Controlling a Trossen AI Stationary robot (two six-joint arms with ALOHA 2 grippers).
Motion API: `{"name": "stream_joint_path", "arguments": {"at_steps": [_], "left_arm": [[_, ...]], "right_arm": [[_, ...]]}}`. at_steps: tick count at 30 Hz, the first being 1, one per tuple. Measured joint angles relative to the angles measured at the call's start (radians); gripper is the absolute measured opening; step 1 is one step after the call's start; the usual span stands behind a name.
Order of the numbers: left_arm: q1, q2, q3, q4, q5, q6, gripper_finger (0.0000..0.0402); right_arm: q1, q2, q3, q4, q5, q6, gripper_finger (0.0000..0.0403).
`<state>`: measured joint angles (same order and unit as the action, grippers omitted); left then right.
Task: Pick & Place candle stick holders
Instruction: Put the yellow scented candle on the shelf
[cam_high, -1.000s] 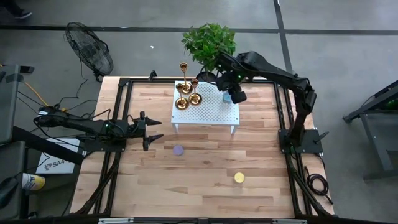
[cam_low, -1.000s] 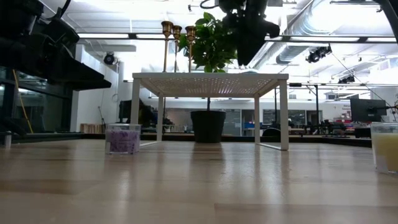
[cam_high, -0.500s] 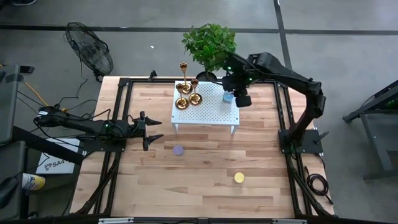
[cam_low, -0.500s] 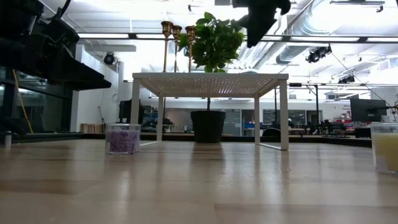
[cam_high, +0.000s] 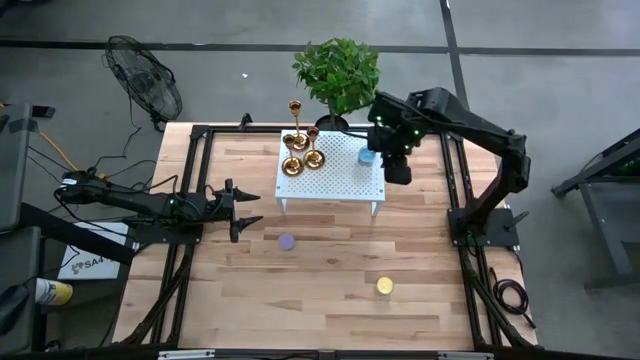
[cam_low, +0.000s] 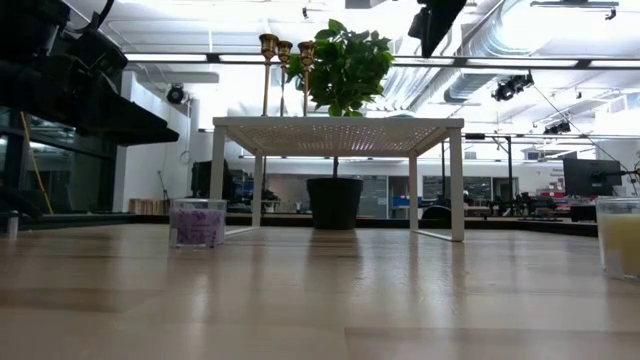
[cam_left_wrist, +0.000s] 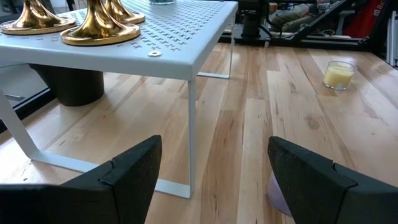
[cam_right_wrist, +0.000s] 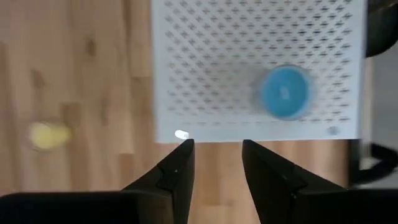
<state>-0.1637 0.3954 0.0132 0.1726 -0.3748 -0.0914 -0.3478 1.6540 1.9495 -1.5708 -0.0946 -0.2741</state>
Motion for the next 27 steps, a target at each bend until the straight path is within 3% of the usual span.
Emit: {"name": "stream_joint_path", "arguments": {"at_steps": [4,12,27], "left_arm": [[0.0,0.0,0.0,0.0,0.0,0.0,0.0291],[0.0,0.0,0.0,0.0,0.0,0.0,0.0291],[0.0,0.0,0.0,0.0,0.0,0.0,0.0291]], "right_arm": [[0.038,-0.001,0.0,0.0,-0.047,0.142,0.0129],[0.161,-0.001,0.0,0.0,-0.04,0.314,0.0129],[0.561,0.012,-0.002,0.03,0.242,0.77,0.0129]]}}
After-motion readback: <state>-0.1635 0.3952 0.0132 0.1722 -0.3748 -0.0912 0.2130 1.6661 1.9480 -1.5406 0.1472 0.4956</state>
